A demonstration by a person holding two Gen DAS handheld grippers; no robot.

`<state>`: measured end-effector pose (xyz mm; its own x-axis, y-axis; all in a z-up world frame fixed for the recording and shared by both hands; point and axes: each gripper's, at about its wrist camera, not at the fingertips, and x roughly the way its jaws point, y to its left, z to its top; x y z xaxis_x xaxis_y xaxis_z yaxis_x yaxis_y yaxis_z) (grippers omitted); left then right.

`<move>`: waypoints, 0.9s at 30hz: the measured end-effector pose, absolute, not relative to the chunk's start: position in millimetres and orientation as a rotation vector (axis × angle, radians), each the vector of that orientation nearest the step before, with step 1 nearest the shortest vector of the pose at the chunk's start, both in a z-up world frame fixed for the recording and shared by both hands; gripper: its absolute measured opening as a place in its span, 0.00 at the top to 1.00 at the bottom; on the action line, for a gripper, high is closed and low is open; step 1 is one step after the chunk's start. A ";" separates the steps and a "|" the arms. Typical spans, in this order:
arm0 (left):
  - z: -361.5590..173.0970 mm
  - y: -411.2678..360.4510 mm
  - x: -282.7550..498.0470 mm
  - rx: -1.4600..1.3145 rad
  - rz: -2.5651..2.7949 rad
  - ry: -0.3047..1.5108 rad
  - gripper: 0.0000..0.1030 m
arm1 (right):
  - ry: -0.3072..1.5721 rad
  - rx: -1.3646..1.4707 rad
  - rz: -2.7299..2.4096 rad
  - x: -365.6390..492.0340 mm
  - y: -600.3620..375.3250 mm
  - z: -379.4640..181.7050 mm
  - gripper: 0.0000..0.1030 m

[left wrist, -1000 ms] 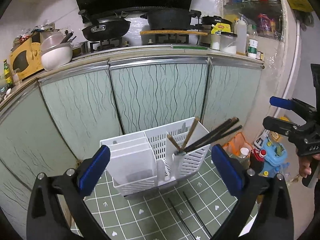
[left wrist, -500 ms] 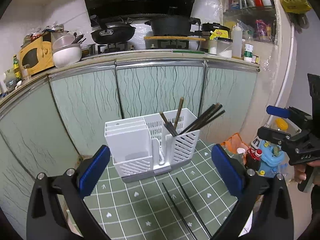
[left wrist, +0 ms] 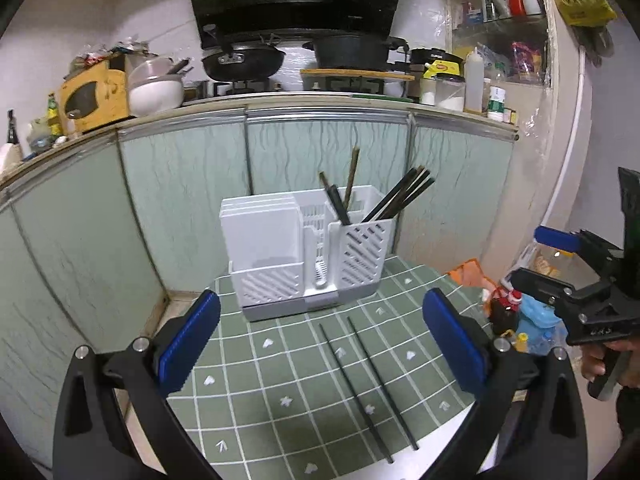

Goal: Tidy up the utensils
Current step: 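Move both open grippers back over the two black chopsticks on the mat, then close the right gripper on a black chopstick while the left gripper grasps the other black chopstick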

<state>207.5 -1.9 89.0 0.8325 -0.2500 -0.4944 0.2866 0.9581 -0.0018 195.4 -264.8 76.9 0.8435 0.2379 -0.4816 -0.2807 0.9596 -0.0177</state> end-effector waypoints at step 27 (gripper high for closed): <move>-62.8 4.6 148.6 0.109 -0.200 0.586 0.04 | 0.632 -0.116 0.254 147.9 -219.9 -82.1 0.08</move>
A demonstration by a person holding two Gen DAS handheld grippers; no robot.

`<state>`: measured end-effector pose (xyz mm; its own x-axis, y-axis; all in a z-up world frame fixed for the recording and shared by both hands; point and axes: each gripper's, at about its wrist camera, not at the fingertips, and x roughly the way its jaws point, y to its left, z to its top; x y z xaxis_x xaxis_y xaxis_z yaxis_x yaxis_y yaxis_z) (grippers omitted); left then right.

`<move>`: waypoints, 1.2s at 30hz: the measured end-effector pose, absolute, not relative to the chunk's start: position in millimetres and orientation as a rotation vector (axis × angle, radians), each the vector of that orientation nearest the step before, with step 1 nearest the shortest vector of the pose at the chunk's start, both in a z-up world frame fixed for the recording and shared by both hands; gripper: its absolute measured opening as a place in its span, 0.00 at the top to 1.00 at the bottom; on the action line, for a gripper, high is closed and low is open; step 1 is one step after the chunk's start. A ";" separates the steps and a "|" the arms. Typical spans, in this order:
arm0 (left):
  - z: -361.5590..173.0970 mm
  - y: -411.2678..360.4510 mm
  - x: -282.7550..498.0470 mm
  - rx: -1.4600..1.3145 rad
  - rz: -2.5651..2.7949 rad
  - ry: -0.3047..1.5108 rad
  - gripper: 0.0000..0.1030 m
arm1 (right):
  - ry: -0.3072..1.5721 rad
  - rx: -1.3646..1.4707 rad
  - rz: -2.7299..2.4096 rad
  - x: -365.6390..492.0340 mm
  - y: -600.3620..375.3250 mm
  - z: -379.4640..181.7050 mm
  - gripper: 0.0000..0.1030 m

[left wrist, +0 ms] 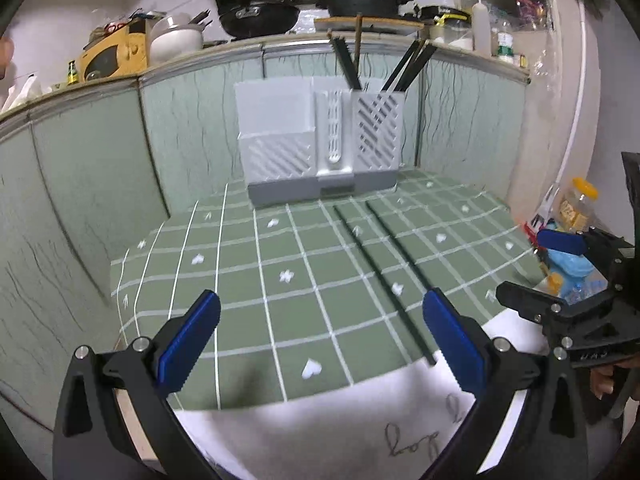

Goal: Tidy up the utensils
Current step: 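Close the right gripper on a black chopstick while the left gripper grasps the other black chopstick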

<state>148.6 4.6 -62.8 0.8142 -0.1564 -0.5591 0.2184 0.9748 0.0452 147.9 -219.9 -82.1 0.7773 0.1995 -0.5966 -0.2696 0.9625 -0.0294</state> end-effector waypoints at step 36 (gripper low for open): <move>-102.3 52.3 132.6 -0.006 -0.137 0.696 0.04 | 0.728 -0.036 0.201 157.7 -197.3 -125.9 0.94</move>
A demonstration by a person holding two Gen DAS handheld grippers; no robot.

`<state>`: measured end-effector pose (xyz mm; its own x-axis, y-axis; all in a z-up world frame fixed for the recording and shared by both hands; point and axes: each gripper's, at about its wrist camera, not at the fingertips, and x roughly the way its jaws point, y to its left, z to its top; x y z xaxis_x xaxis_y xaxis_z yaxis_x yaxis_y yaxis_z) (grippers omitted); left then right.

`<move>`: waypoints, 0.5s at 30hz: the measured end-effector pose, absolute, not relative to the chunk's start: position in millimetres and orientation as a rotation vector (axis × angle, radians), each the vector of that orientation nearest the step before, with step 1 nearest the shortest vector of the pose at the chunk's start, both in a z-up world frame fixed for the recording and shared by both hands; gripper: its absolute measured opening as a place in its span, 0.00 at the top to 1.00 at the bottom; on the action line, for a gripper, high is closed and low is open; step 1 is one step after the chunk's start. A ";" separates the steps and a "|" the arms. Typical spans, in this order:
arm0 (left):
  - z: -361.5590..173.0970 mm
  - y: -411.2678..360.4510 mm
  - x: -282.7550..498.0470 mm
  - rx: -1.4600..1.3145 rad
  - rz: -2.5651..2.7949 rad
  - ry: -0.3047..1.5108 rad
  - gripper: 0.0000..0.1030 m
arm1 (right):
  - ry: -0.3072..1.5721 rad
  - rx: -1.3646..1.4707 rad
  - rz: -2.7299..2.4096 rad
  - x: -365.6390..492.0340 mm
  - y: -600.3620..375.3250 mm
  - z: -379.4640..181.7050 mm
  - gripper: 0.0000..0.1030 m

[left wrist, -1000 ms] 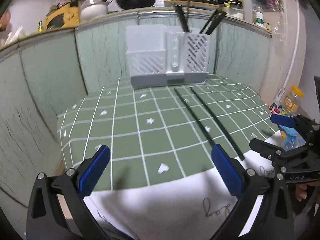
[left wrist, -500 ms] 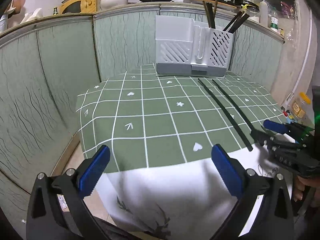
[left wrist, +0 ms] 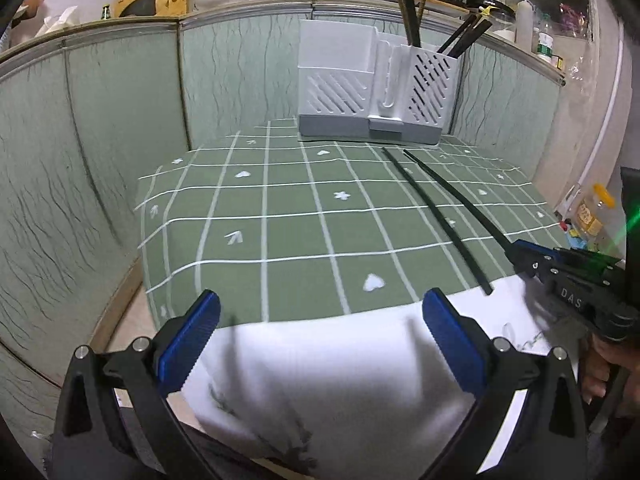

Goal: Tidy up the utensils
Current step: 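Close the right gripper on a black chopstick while the left gripper grasps the other black chopstick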

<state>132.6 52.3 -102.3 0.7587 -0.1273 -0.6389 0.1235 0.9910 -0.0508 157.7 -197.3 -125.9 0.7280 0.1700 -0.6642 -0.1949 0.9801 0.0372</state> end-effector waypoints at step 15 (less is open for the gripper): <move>-102.6 -27.7 147.7 0.045 -0.231 0.689 0.15 | 0.708 0.016 0.169 138.6 -255.1 -108.3 0.94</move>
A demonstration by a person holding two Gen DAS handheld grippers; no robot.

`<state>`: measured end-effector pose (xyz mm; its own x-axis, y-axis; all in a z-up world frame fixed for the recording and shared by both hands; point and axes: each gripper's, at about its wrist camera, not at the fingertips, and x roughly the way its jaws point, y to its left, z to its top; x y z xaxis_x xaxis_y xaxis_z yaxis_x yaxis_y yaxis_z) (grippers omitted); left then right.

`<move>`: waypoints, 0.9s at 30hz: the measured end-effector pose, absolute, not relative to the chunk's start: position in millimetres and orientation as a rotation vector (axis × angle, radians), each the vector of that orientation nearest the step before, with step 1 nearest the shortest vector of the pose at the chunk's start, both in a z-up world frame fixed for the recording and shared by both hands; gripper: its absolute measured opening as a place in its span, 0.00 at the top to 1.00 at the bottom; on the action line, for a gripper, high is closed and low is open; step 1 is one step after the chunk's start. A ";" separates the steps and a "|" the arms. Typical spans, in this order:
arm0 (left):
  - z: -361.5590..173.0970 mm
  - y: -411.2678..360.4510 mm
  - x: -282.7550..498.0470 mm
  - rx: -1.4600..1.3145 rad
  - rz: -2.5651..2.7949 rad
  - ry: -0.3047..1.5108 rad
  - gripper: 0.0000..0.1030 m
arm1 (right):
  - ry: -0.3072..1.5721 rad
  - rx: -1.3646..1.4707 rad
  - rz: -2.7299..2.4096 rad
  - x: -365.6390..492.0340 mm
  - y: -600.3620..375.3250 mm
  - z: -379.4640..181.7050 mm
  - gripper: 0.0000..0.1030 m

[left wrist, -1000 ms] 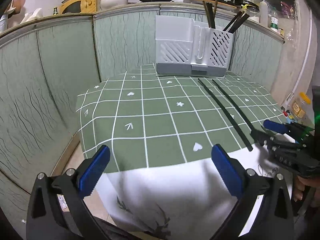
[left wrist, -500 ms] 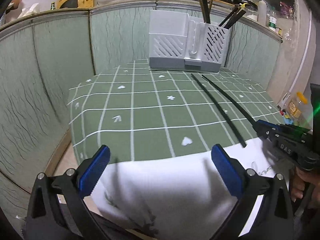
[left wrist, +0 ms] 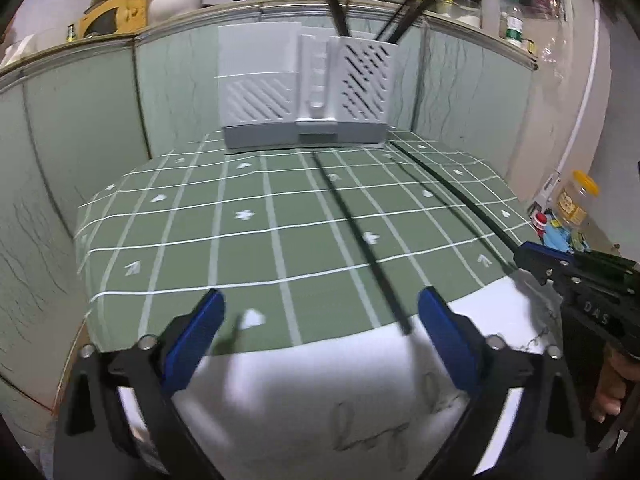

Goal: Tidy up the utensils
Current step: 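Close the right gripper on a black chopstick while the left gripper grasps the other black chopstick, then lift both black chopsticks upright and carry them toward the white holder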

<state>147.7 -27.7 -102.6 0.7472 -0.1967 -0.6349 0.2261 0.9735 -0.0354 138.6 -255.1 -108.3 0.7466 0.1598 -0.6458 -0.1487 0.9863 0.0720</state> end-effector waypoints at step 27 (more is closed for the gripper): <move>-94.0 -16.8 157.9 0.014 -0.169 0.713 0.92 | 0.702 0.035 0.192 124.3 -266.0 -95.3 0.94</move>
